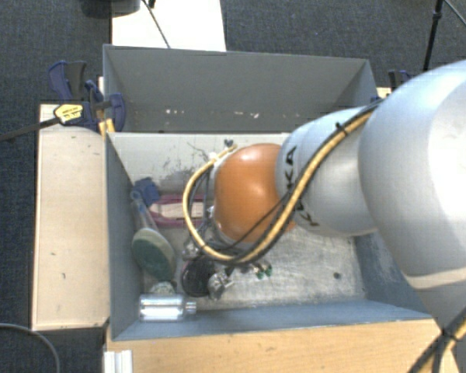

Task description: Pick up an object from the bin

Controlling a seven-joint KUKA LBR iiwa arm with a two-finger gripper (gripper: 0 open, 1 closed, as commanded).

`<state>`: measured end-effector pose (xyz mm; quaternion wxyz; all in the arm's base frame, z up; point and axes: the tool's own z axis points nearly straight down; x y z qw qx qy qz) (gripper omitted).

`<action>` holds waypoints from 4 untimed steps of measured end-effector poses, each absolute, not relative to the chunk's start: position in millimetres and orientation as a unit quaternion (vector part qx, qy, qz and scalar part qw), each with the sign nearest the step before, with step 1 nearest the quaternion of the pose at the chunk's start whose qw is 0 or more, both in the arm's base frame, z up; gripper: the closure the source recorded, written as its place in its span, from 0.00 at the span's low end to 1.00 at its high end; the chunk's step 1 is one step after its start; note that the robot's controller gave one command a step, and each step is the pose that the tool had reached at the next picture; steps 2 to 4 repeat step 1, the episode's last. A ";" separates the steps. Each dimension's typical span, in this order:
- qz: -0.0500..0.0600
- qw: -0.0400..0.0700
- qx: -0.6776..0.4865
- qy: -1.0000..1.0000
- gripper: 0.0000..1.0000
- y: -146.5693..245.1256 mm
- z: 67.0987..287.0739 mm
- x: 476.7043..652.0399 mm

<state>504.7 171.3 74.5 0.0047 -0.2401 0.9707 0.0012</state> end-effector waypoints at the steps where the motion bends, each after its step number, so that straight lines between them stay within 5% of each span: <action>1: 0.000 0.004 -0.260 0.965 1.00 166.4 213.7 484.3; 4: 0.000 0.004 -0.260 0.965 1.00 166.4 213.7 484.3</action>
Offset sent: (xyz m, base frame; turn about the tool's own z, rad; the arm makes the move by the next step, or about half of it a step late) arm -0.0220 -0.0055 0.1347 -0.0440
